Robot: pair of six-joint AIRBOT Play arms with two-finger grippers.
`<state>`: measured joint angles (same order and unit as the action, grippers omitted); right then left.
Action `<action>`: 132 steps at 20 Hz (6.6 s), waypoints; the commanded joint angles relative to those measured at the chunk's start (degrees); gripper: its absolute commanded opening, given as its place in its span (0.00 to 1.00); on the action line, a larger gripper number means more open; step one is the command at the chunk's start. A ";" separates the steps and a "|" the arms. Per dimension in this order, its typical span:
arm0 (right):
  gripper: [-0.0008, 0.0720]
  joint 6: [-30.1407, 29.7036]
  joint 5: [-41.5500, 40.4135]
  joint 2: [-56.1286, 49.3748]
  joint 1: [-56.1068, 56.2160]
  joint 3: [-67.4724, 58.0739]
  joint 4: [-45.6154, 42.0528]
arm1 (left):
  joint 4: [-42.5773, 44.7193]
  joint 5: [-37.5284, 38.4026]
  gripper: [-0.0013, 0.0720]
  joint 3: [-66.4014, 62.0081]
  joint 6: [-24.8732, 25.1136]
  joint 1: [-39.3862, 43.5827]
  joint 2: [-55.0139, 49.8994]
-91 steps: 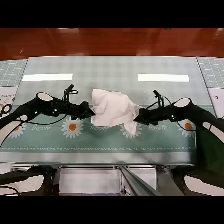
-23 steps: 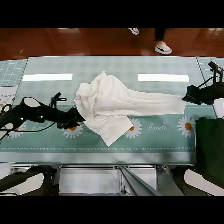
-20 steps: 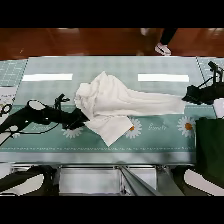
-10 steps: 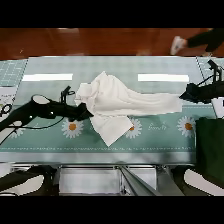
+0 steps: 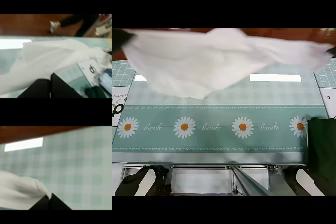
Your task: Fold the shirts.
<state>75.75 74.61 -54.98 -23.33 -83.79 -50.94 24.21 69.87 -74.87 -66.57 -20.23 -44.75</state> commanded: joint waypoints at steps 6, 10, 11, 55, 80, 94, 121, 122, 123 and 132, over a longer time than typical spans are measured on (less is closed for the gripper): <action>0.04 4.61 -6.49 25.40 -0.31 -5.77 -10.45 | -0.22 -3.61 0.04 -13.64 -1.84 -11.85 15.82; 0.04 7.26 -5.11 32.28 -0.31 -5.77 -16.04 | -0.20 -2.43 0.04 -15.85 -1.86 -6.40 17.05; 0.04 7.78 -4.17 33.31 -0.31 -5.77 -16.72 | -0.11 -1.84 0.04 -15.85 -1.88 -5.07 17.27; 0.57 -6.58 0.17 -18.95 -9.77 16.48 1.18 | 25.51 3.54 0.71 5.57 -10.03 1.16 -29.79; 0.57 -8.57 -7.13 -3.78 -15.43 49.81 3.17 | 13.90 -10.45 0.71 44.26 -3.21 -6.19 -31.04; 0.57 -6.23 -1.36 -17.14 -15.28 50.77 0.61 | 13.97 -7.54 0.04 36.44 -2.45 -0.33 -32.98; 0.04 5.11 -4.02 -0.52 3.50 -30.12 -8.13 | 11.54 -3.43 0.04 -23.23 -6.03 0.00 -3.80; 0.04 5.22 -3.50 1.38 3.50 -31.93 -9.40 | 13.49 -2.58 0.04 -25.73 -6.82 0.00 -2.25; 0.04 5.29 -2.82 3.45 3.50 -32.79 -10.78 | 15.41 -1.55 0.04 -27.56 -6.82 0.00 -0.17; 0.04 8.46 8.17 20.61 3.56 -29.99 -23.19 | 39.60 5.11 0.04 -28.72 -14.36 0.02 20.11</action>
<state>82.81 79.35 -38.63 -19.84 -114.85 -70.78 55.53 71.79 -103.02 -78.02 -20.23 -29.63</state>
